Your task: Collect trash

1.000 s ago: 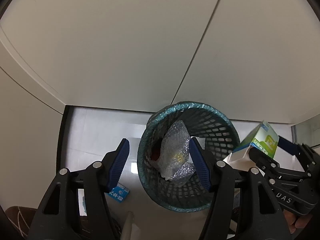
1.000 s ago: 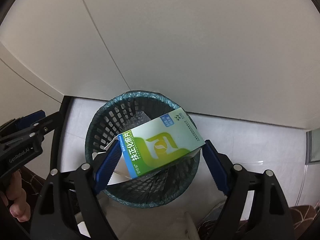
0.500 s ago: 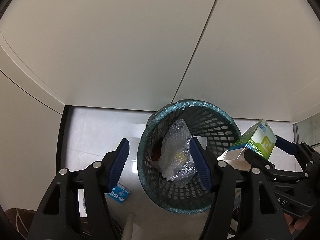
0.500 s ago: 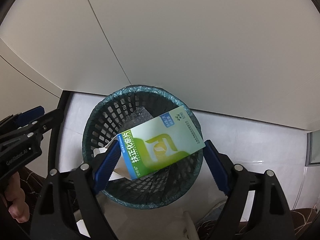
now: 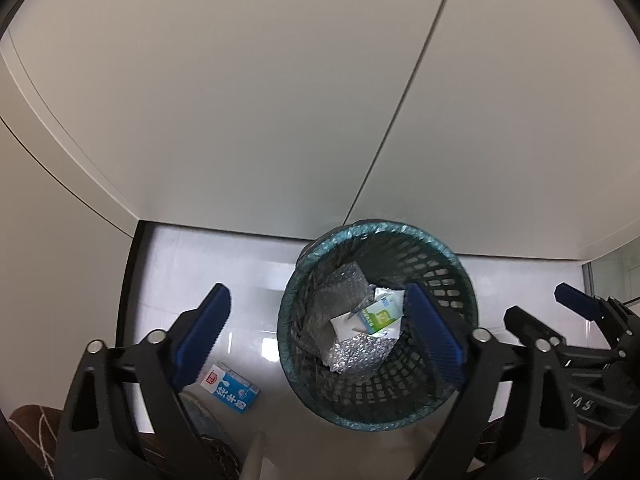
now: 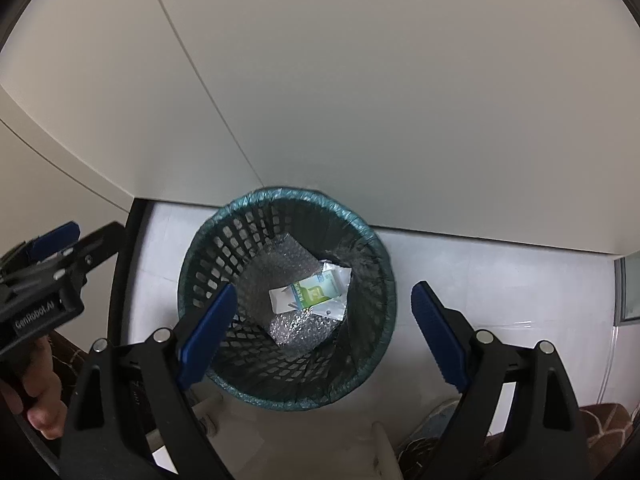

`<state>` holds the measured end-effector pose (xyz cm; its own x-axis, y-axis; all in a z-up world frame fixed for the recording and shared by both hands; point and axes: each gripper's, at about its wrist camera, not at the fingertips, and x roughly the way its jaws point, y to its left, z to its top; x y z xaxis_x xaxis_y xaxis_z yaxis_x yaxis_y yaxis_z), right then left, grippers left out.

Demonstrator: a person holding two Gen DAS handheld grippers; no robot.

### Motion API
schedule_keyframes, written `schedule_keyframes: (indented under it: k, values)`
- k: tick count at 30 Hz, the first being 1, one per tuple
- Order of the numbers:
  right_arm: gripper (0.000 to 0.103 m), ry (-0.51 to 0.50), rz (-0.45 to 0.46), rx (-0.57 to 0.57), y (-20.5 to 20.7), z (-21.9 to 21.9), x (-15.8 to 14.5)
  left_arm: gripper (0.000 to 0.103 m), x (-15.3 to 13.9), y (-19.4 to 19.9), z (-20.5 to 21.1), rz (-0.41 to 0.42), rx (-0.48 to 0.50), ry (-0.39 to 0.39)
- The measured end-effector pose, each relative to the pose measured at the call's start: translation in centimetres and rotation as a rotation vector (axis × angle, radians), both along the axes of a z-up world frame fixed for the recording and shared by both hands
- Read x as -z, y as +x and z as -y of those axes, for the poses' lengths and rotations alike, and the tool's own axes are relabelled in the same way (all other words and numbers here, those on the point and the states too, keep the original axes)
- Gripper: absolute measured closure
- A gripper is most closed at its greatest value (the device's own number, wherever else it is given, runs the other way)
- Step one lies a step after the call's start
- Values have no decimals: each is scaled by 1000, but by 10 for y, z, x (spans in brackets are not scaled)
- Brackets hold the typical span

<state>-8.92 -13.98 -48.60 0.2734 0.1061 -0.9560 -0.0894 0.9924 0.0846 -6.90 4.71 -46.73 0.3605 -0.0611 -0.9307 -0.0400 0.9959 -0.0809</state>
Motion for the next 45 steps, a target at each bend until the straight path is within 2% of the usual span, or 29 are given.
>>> schedule_keyframes:
  k: [6,10,17,23,35,45]
  values:
    - [9,17,51,41,-10,9,-35,6,-24,-13,8,29,21,-2]
    - [9,18,64,51,-24,15,-53,6,-40,-24,11,37,26,-26]
    - [8,-3,86,55,-42,21,-71,6,-53,-41,17,18,50,-9]
    - [8,-26,75,53,-45,20,-66,6,-47,-41,19,-11,75,-2]
    - [8,-25,14,70,-35,27,-35,6,-10,-26,17,-81,62,20]
    - [8,-27,2,71,-32,27,-27,6,-6,-27,18,-86,59,7]
